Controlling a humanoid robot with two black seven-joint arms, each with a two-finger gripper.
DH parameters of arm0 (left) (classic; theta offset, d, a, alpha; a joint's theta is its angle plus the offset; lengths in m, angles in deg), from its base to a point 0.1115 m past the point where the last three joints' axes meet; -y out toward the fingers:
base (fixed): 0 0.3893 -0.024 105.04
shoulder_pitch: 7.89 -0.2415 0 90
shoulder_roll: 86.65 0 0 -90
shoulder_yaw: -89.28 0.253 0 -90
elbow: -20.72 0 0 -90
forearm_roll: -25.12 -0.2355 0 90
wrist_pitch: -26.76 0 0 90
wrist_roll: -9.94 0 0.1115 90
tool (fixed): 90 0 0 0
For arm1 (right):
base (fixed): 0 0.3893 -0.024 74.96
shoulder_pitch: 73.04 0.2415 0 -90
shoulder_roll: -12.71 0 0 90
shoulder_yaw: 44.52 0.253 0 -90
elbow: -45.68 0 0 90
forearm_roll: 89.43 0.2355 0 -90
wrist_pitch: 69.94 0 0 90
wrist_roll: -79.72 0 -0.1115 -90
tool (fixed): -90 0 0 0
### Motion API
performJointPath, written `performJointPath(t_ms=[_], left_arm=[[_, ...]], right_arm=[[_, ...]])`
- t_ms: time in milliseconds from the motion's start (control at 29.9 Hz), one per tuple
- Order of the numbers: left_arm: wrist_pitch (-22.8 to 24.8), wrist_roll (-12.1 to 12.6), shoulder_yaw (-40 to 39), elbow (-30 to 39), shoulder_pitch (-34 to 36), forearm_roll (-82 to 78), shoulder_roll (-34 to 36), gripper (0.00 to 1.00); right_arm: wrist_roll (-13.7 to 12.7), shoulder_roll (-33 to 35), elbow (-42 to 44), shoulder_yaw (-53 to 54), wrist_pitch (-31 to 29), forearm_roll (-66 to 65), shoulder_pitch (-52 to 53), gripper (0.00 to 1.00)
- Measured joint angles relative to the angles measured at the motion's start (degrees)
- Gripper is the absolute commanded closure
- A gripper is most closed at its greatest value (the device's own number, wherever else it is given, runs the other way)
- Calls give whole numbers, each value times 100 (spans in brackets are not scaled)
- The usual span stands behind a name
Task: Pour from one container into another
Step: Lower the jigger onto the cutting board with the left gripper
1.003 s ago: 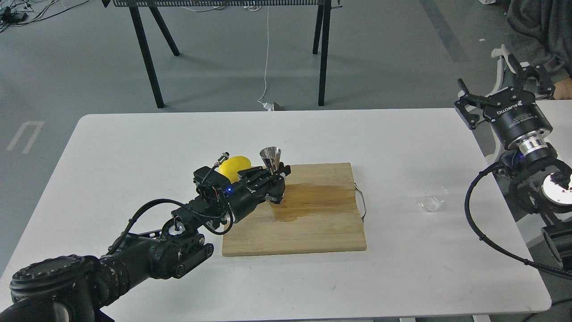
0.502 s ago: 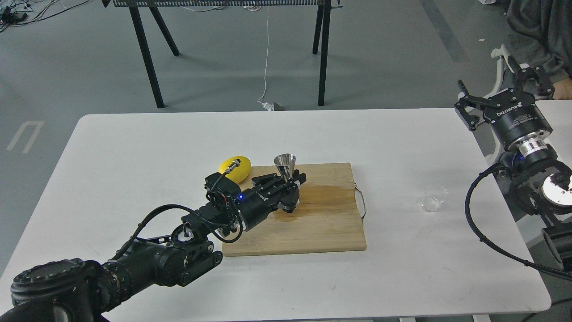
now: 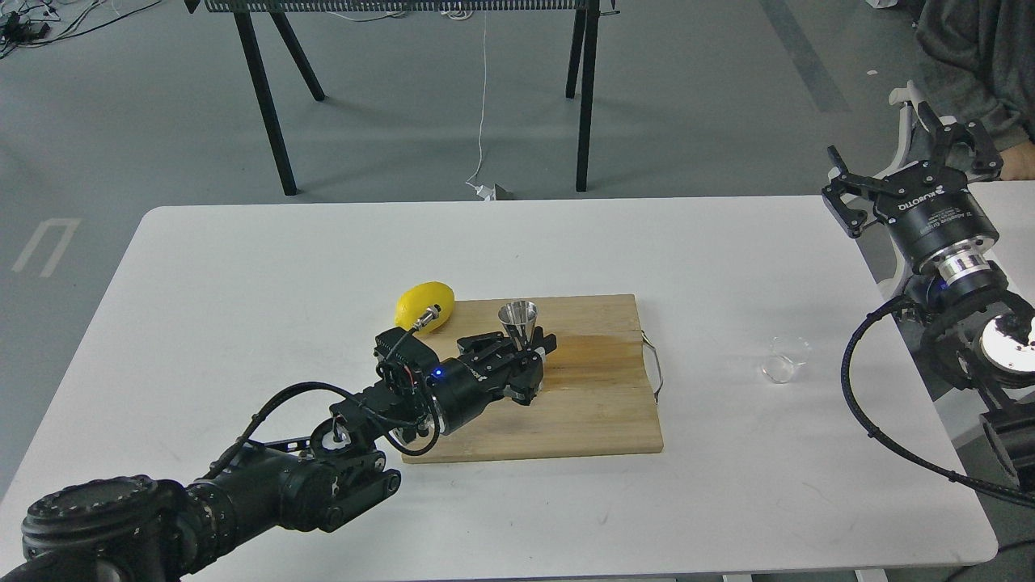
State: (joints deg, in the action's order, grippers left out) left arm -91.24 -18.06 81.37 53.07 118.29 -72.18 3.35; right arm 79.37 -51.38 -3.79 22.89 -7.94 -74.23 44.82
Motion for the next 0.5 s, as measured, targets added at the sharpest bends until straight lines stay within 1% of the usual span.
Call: performJointPath(t_ms=[502], left_arm=[[0, 0, -3, -2, 25, 24, 0, 66]], right_arm=[[0, -7, -8, 16, 0, 10, -9, 1]])
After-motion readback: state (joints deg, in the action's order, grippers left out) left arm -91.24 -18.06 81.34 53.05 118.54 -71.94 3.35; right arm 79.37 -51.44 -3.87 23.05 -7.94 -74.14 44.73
